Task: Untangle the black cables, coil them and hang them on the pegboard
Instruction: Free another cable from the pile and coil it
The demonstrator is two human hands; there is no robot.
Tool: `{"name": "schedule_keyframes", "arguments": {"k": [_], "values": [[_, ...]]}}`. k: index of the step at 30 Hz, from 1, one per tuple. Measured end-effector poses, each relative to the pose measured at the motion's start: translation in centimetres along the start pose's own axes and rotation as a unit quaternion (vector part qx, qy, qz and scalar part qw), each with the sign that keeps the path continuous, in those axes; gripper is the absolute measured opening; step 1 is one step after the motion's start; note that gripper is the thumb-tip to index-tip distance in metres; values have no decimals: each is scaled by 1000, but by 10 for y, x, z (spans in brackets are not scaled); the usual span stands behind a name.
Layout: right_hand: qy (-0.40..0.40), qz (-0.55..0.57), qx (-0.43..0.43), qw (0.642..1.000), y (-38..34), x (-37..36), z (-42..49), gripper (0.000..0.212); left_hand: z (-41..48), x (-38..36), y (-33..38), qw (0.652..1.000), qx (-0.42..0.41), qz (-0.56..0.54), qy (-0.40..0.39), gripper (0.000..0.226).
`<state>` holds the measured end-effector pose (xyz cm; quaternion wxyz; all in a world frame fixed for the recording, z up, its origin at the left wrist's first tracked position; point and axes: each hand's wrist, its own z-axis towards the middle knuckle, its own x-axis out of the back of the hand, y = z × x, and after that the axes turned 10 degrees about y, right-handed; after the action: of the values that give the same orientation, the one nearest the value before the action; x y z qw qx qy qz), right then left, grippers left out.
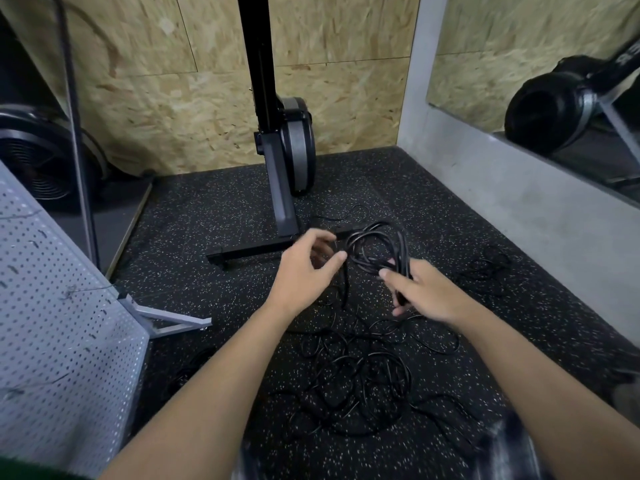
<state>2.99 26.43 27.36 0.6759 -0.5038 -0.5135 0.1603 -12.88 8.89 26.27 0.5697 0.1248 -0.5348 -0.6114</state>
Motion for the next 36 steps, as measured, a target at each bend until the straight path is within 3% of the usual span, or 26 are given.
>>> {"name": "schedule_keyframes", "arguments": {"k": [3, 5, 12, 20, 24, 27, 30, 34, 36], "values": [[29, 64, 6, 997, -5, 5, 0, 33, -2, -2, -15, 986, 62, 32, -154, 17], [28, 88, 11, 996, -6, 5, 1, 37, -7, -8, -16, 979, 61, 51, -190, 16], [65, 92, 38, 993, -4, 2, 4, 35, -10, -24, 2, 984, 47, 14, -170, 15], [80, 86, 28, 993, -4, -15, 3, 23, -17, -37, 29, 980, 114, -153, -57, 9], [91, 111, 6, 990, -11, -21, 2, 25, -13, -33, 27, 994, 40, -99, 5, 11], [95, 98, -18, 990, -10, -22, 1, 31, -9, -32, 21, 991, 72, -105, 34, 16], [96, 147, -36, 984, -10, -22, 2, 32, -8, -31, 16, 982, 143, -123, -28, 10], [94, 248, -59, 962, -12, -19, 3, 25, -16, -37, -4, 948, 135, -47, -286, 32], [84, 299, -69, 948, -11, -19, 4, 23, -23, -44, -12, 926, 131, -38, -353, 33]]}}
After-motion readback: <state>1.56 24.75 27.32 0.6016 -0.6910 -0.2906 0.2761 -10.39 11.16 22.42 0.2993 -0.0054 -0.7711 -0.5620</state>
